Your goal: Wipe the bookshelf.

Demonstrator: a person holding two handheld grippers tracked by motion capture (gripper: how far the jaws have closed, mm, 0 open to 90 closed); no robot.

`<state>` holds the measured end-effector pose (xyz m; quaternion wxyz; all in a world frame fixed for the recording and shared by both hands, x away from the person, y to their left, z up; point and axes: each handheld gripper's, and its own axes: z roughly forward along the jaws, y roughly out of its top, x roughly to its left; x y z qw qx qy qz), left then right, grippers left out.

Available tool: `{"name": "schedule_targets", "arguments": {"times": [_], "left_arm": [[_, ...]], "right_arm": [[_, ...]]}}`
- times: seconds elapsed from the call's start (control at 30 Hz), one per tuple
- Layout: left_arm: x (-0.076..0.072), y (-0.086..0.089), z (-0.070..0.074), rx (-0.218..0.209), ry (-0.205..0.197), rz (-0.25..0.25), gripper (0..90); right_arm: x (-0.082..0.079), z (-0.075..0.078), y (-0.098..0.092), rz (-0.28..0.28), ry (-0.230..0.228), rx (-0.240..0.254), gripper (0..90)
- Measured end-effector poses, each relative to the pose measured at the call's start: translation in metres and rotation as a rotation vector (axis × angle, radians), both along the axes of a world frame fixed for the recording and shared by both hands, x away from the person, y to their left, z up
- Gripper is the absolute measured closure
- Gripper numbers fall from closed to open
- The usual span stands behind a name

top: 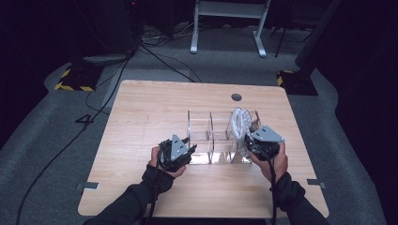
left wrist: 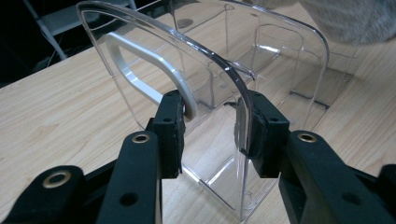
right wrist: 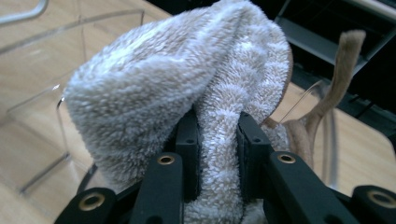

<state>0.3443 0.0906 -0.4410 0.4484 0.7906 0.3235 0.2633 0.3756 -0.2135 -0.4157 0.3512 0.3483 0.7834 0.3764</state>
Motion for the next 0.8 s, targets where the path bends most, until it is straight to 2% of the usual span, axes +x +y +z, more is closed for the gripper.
{"name": "schedule_targets", "arguments": {"times": [0.03, 0.1, 0.17, 0.33, 0.37, 0.4, 0.53, 0.63, 0.7, 0.77, 0.8], "left_arm": [[0.000, 0.000, 0.000, 0.000, 0.000, 0.000, 62.5], [-0.001, -0.001, 0.000, 0.001, 0.000, 0.001, 62.8], [-0.001, -0.002, 0.000, 0.001, 0.001, 0.001, 63.2], [-0.001, -0.003, 0.000, -0.004, 0.001, 0.006, 64.3], [-0.001, -0.003, -0.001, -0.009, 0.004, 0.006, 64.3], [-0.001, -0.003, 0.000, -0.008, 0.003, 0.005, 64.4], [-0.001, -0.004, -0.001, -0.011, 0.005, 0.004, 64.7], [-0.001, -0.004, -0.001, -0.009, 0.006, 0.011, 65.2], [-0.001, -0.004, -0.001, -0.008, 0.005, 0.014, 65.4], [-0.001, -0.004, -0.001, -0.011, 0.005, 0.014, 65.7], [-0.001, -0.004, -0.001, -0.010, 0.006, 0.014, 65.6]], "right_arm": [[0.000, 0.000, 0.000, 0.000, 0.000, 0.000, 74.2], [-0.009, -0.005, -0.001, 0.006, -0.030, -0.040, 74.3], [-0.013, -0.006, -0.002, 0.005, -0.046, -0.042, 74.2], [-0.019, -0.003, -0.007, 0.030, -0.029, -0.024, 73.9], [-0.020, 0.008, -0.013, 0.037, -0.029, 0.019, 74.0], [-0.021, 0.014, -0.016, 0.039, -0.037, 0.036, 74.1], [-0.030, 0.025, -0.018, 0.053, -0.057, 0.026, 74.1], [-0.037, 0.029, -0.022, 0.054, -0.063, 0.040, 73.9], [-0.042, 0.027, -0.026, 0.052, -0.054, 0.056, 73.6], [-0.045, 0.022, -0.027, 0.057, -0.045, 0.045, 73.6], [-0.049, 0.013, -0.028, 0.073, -0.047, 0.022, 73.7]]}}
